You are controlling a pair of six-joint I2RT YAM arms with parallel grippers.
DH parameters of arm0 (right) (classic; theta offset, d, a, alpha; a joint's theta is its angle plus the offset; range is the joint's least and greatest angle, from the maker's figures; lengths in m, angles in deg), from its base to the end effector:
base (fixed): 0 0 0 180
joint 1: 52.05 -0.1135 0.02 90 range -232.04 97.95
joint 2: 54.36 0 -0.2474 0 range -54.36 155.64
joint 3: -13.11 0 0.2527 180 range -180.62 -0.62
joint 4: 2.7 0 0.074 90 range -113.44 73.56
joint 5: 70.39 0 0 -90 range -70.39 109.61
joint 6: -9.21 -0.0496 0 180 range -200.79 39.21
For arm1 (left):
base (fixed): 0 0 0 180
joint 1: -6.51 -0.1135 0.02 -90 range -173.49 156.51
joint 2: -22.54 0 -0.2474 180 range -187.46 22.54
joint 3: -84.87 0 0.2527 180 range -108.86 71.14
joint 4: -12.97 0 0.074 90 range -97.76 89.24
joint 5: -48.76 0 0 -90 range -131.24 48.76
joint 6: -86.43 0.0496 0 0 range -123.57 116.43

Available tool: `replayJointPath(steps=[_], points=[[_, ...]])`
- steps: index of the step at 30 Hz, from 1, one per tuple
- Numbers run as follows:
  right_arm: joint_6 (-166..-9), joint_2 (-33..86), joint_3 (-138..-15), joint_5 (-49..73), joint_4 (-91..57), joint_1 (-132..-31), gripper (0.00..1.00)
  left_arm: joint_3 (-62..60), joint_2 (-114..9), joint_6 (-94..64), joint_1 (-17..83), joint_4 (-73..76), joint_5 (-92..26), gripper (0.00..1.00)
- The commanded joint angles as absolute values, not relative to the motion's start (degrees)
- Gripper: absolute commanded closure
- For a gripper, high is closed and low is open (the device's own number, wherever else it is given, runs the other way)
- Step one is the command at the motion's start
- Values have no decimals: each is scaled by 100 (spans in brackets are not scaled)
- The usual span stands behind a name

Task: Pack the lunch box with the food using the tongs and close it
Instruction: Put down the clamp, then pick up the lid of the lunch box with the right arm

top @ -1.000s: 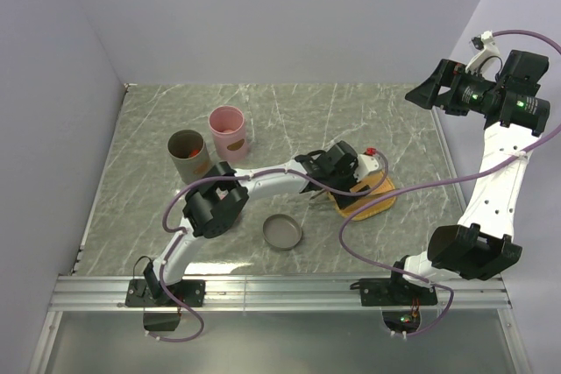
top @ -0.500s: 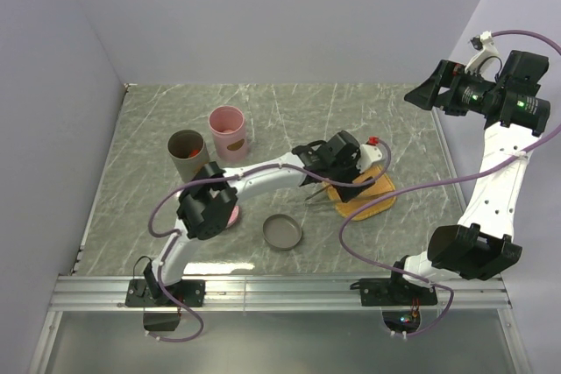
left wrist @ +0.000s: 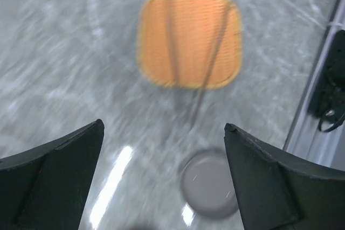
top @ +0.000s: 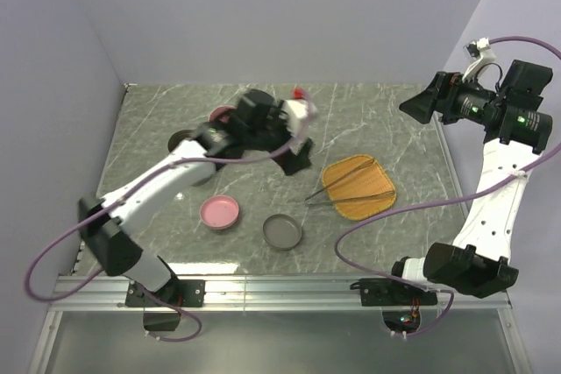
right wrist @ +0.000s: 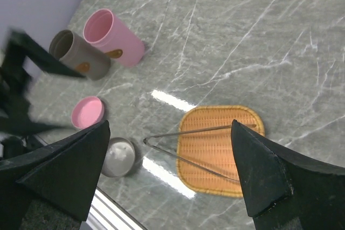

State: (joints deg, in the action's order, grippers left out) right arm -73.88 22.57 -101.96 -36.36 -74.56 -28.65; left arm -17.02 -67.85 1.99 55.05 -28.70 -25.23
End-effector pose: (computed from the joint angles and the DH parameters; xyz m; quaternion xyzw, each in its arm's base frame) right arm 0.2434 -0.0605 0.4541 -0.1074 0.8024 0.2905 0.5102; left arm 0.2377 -0.2897 0.3501 0.4522 0.7328 -0.2932 0.4153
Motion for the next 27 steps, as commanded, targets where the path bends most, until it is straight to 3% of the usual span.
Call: replayJointPath(steps=[1, 6, 15, 21, 27], points=[[-6658, 2001, -10187, -3840, -7698, -2840, 0, -1543, -6028, 443, 4714, -3676, -1567, 1], [-6419, 1746, -9600, -3455, -7717, -3401, 0, -1237, -5104, 961, 3696, -4005, -1259, 1], [-6726, 1525, -7955, -1522, -6847, -6872, 0, -1113, -3803, 760, 2122, -4365, -1214, 1], [-6847, 2472, -8165, -958, -7040, -8472, 0, -683, -2933, 330, 1628, -4357, -1793, 1], [-7577, 3379, -8289, -588, -7013, -9510, 0, -559, -2703, -681, 452, -3961, -2383, 0]])
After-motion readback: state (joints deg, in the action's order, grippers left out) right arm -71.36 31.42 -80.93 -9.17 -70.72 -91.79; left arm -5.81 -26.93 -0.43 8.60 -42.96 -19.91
